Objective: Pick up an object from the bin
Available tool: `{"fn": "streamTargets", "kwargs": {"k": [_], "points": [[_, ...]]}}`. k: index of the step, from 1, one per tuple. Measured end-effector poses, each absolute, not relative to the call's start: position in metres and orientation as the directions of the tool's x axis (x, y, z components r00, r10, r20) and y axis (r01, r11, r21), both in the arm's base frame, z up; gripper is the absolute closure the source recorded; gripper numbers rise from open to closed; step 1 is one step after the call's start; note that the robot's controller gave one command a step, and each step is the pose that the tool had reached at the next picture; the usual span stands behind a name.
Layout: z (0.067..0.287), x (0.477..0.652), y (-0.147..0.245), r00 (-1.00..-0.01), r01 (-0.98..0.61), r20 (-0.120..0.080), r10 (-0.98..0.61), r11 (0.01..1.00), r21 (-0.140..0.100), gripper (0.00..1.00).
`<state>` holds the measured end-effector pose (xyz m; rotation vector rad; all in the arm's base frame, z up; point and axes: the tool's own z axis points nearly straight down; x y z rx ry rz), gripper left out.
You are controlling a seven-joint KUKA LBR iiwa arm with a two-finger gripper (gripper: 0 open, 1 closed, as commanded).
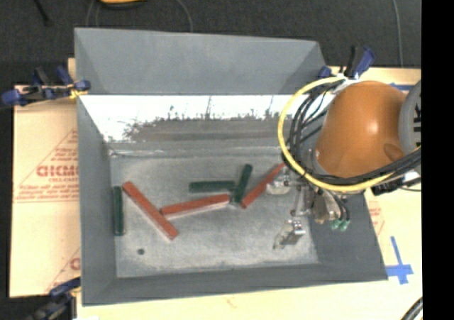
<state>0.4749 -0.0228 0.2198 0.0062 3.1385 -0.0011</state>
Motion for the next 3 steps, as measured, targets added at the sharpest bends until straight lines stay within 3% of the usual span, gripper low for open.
{"fn": "streamTargets", "kwargs": {"k": [1,2,3], "points": [[0.146,0.519,-0.006,-0.998,0.057,-0.009,0.057,0.998,0.001,0.0],[0.133,0.55,0.049,-0.998,-0.057,-0.001,-0.057,0.998,0.0,0.0],[0.119,0.567,0.04,-0.993,0.121,-0.005,0.121,0.993,0.002,0.0]]}}
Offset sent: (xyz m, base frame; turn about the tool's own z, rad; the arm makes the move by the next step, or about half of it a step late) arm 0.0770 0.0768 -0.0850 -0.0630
